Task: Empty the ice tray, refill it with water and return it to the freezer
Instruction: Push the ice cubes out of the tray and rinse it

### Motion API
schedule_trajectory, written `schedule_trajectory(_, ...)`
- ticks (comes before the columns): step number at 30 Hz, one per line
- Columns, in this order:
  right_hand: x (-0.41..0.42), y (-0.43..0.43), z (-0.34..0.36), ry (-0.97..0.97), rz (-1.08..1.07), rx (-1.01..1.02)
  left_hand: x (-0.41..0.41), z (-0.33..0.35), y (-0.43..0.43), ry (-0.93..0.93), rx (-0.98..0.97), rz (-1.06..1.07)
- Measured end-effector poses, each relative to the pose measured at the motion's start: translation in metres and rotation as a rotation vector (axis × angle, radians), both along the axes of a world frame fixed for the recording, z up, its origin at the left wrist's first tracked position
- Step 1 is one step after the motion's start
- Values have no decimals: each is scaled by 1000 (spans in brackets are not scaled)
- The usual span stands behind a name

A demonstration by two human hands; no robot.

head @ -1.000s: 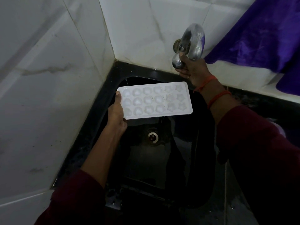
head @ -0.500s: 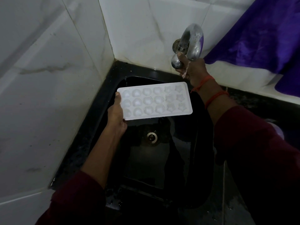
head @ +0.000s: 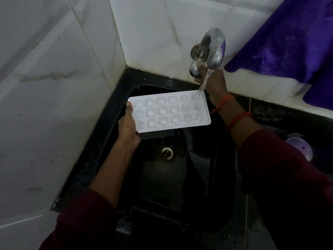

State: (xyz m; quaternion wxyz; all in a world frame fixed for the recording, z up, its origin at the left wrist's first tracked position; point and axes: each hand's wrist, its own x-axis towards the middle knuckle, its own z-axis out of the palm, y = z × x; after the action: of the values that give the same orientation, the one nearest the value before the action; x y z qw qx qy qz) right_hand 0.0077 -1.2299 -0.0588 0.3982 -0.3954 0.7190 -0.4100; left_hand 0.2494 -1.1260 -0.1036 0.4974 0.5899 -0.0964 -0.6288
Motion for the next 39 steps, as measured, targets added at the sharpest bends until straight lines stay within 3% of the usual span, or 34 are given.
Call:
schedule_trajectory(6,4,53,-16,563,242,-151,-8,-5,-1,5,6,-4)
schedule_trajectory(9,7,80,-27,890,406,-94,-13,-8,-4,6,9,9)
schedule_trajectory(15,20,115,-39,1135,484,-21,-23,-16,-3,0,15,0)
schedule_trajectory(19,37,123,-42,1112,616,-52,-32,-19,0,31,18,-1)
schedule_trajectory(27,88,131,-45,1243,788,-193,-57,-21,6,158,-10,-68)
schedule_trajectory(36,45,121,-36,1243,722,-94,-58,-19,8,253,21,-48)
schedule_trajectory(39,10,118,-31,1206,619,-12,-45,-18,4,163,3,-31)
